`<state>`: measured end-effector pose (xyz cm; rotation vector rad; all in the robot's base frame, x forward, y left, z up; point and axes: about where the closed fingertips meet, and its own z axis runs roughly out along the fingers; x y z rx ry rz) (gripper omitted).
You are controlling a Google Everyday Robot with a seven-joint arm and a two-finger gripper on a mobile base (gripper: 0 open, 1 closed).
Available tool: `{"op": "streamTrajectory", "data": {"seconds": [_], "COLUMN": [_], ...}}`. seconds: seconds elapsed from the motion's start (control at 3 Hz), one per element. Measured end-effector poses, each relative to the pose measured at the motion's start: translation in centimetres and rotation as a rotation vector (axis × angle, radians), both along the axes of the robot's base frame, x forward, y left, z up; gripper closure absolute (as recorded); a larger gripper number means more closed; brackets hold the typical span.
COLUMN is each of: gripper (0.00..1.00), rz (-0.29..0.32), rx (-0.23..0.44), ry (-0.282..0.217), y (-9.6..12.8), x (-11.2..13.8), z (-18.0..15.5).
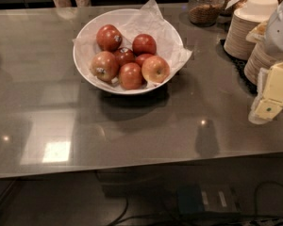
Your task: Pick apple from white bowl
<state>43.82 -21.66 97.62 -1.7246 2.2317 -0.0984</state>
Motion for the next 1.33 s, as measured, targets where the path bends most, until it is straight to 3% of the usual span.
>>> {"op": "streamTrajectory", "data": {"seconds": [0.33, 0.67, 1.0, 1.33], "gripper": [0.0, 0.0, 0.0, 0.0], "rz": [0.009, 0.048, 0.082, 0.096], "rx": [0.012, 0.089, 0.219, 0.263], "ry": [-0.019, -0.064, -0.084, -0.087], "y": [0.6, 2.8, 5.0, 6.0], "x": [0.5, 2.7, 4.9, 5.2], "z": [0.3, 1.2, 2.4, 2.9]}}
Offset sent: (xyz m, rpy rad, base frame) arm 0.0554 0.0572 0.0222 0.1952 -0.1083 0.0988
